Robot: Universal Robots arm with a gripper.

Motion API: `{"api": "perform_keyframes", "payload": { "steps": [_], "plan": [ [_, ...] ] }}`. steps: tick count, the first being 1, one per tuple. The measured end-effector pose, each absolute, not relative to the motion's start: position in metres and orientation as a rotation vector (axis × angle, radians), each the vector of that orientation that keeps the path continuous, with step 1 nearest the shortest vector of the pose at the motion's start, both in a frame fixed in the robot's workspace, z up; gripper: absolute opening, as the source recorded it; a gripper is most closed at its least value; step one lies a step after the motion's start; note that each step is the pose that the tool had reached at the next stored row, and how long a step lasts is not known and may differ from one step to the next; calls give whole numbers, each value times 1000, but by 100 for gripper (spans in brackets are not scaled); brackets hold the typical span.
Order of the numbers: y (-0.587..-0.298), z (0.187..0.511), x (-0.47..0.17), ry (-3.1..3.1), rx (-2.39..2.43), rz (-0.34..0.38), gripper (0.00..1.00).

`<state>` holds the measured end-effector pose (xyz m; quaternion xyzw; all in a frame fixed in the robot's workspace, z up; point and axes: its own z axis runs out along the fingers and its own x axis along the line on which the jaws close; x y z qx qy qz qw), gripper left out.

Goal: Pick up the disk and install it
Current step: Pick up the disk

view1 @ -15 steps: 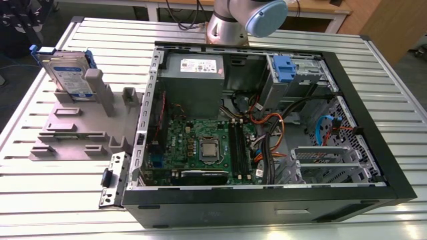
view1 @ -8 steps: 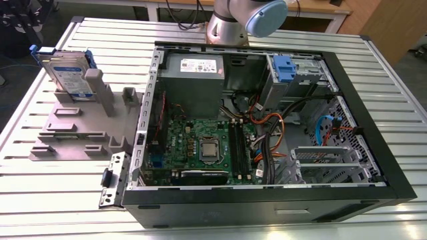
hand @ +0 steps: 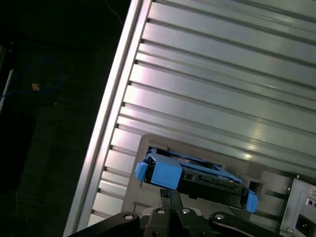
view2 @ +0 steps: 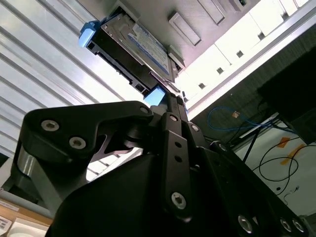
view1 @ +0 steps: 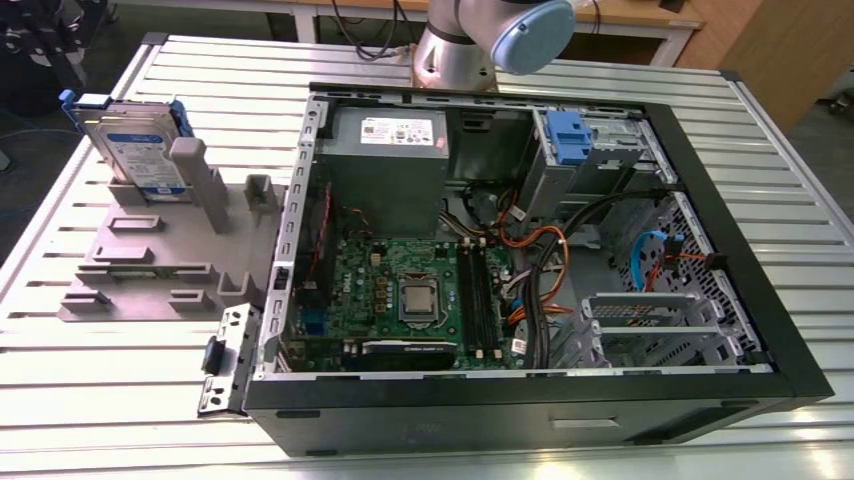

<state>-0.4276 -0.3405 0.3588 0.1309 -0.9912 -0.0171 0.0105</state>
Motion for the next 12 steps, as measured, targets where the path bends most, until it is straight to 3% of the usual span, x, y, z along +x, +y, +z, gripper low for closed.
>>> {"api": "perform_keyframes", "payload": {
  "steps": [12],
  "plan": [
    [-340, 359, -428, -3069, 552, -52, 11]
  ]
}}
